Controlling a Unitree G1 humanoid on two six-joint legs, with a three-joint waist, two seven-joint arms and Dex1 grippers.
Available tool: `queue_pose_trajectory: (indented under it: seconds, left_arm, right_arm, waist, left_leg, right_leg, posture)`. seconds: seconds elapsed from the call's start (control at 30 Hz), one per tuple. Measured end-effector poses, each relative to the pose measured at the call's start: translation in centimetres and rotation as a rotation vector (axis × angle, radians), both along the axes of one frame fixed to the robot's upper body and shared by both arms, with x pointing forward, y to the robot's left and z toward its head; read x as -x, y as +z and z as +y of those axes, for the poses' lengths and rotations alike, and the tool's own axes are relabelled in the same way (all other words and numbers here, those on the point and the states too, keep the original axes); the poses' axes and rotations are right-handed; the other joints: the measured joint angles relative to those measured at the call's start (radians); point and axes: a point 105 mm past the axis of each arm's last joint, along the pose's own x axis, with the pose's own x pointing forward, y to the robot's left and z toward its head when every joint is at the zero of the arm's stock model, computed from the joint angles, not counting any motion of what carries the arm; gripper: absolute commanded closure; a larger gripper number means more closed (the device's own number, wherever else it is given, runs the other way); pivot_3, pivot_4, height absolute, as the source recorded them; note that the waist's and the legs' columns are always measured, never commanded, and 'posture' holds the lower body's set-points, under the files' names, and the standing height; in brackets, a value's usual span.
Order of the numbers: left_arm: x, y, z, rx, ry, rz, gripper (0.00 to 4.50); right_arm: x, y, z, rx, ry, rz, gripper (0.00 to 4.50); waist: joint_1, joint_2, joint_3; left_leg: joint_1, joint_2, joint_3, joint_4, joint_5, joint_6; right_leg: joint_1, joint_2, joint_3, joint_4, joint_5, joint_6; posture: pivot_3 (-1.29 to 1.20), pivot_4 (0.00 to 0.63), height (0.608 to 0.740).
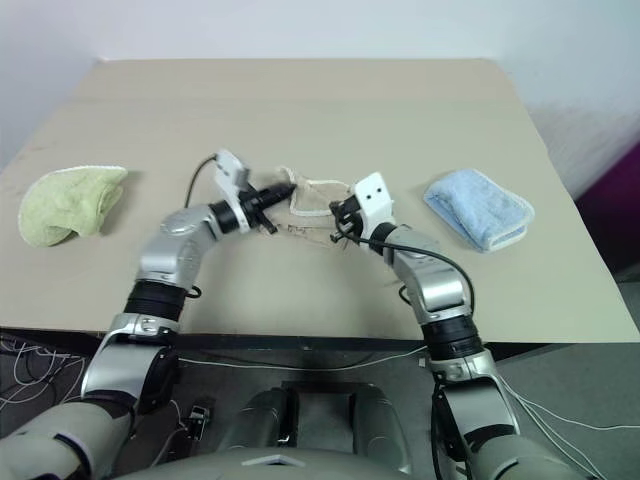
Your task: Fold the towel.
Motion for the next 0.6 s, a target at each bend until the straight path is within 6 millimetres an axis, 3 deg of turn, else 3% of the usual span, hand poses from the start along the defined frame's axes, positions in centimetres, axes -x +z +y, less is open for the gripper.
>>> queue_pose_trajectory:
  seconds: [0.1, 0.27, 0.53, 0.6]
  left_arm:
    - [0.4, 1.7, 2.8, 0.06, 0.071, -0.016, 4.5]
    - [0.7, -0.4, 6.0, 0.0, 0.186, 0.048, 4.5]
    - [1.5, -2.2, 5.9, -0.088, 0.197, 0.061, 4.5]
    - [1.6, -2.2, 5.7, -0.092, 0.193, 0.055, 4.5]
  right_arm:
    - [0.6, 1.8, -1.3, -0.061, -0.02, 0.015, 4.11]
    - [1.0, 0.5, -2.2, -0.246, -0.065, 0.285, 2.69]
    - [0.4, -2.1, -2.2, -0.454, -0.121, 0.593, 0.02]
    - [0.3, -2.6, -2.2, -0.473, -0.131, 0.623, 0.02]
  waist:
    - [0.001, 0.0, 0.0]
    - [0.004, 0.0, 0.0]
    - [0.004, 0.0, 0.0]
    - [0.003, 0.0, 0.0]
  left_leg:
    - [0.001, 0.0, 0.0, 0.0, 0.0, 0.0]
    - [0.002, 0.0, 0.0, 0.0, 0.0, 0.0]
    - [0.001, 0.0, 0.0, -0.001, 0.0, 0.0]
    - [0.001, 0.0, 0.0, -0.001, 0.0, 0.0]
  right_leg:
    - [0.001, 0.0, 0.0, 0.0, 0.0, 0.0]
    - [0.002, 0.0, 0.0, 0.0, 0.0, 0.0]
    - [0.001, -0.001, 0.0, -0.001, 0.0, 0.0]
    - [0.001, 0.0, 0.0, 0.0, 0.0, 0.0]
  posture:
    - [0.0, 0.15, 0.74]
    - [0.0, 0.15, 0.74]
    - [0.0, 0.15, 0.74]
    - [0.0, 0.15, 0.74]
